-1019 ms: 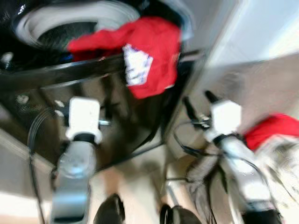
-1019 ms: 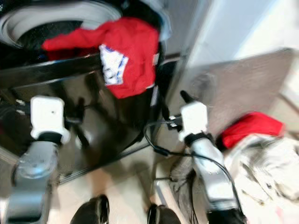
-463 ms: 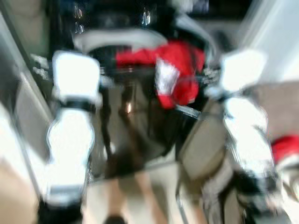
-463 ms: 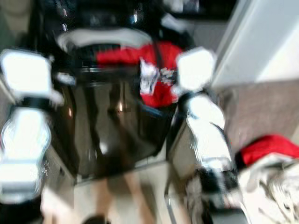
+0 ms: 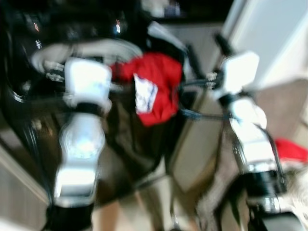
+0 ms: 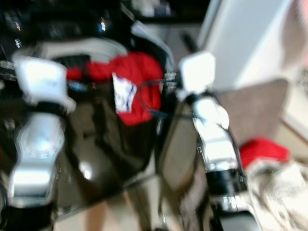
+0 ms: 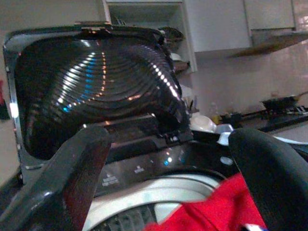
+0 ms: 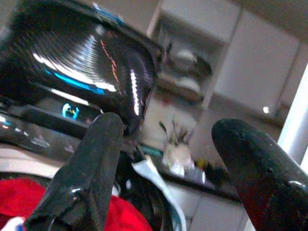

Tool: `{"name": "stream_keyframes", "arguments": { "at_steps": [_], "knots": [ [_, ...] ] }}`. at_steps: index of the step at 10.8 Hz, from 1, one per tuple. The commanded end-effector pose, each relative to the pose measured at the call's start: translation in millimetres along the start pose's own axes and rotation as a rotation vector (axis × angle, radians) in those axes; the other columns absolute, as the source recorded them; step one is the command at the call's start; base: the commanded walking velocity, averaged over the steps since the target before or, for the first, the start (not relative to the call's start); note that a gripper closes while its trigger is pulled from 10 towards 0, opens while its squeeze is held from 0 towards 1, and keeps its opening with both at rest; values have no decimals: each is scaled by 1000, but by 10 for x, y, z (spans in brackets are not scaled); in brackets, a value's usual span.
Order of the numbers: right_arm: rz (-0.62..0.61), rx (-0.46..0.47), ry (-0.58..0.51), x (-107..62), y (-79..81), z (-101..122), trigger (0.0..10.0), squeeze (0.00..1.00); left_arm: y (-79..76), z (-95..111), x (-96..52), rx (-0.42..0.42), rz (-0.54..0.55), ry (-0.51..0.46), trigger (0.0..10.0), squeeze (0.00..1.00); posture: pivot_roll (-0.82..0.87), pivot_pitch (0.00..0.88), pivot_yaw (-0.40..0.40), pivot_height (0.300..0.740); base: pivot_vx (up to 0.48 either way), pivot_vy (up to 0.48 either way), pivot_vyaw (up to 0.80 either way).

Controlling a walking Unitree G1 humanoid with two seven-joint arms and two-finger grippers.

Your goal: Clothes washing

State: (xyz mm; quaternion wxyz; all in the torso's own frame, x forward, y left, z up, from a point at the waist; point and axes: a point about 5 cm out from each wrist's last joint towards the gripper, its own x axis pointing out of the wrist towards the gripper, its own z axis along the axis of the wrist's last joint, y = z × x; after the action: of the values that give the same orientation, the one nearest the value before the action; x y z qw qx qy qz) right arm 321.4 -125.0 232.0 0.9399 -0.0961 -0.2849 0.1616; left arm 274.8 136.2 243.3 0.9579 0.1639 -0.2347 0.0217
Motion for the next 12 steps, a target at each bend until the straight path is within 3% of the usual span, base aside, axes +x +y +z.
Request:
{"name": "stream_keyframes", "arguments": {
  "at_steps": [1,3,5,7,10,12],
  "knots": [
    [15,6,-13,33,64,25,10000,0,48,-14,-6,16,16,10,10000,0,96,19,-90,740,469,0,0],
    [0,42,63,-57,57,-134,10000,0,17,-60,-24,20,5,41,10000,0,95,29,-92,740,471,0,0],
    [54,172,201,-216,107,-353,10000,0,21,-49,-57,12,26,32,10000,0,91,40,-91,740,405,0,0],
    [78,231,262,-312,123,-442,10000,0,47,-64,-65,23,55,48,10000,0,92,43,-91,740,0,0,0],
    [172,364,419,-749,160,-546,10000,0,112,-55,-114,21,80,47,10000,0,93,55,-98,740,0,0,0],
    [189,379,466,-857,188,-599,10000,0,117,-54,-131,22,83,48,10000,0,92,59,-95,740,0,0,0]
  ]
}}
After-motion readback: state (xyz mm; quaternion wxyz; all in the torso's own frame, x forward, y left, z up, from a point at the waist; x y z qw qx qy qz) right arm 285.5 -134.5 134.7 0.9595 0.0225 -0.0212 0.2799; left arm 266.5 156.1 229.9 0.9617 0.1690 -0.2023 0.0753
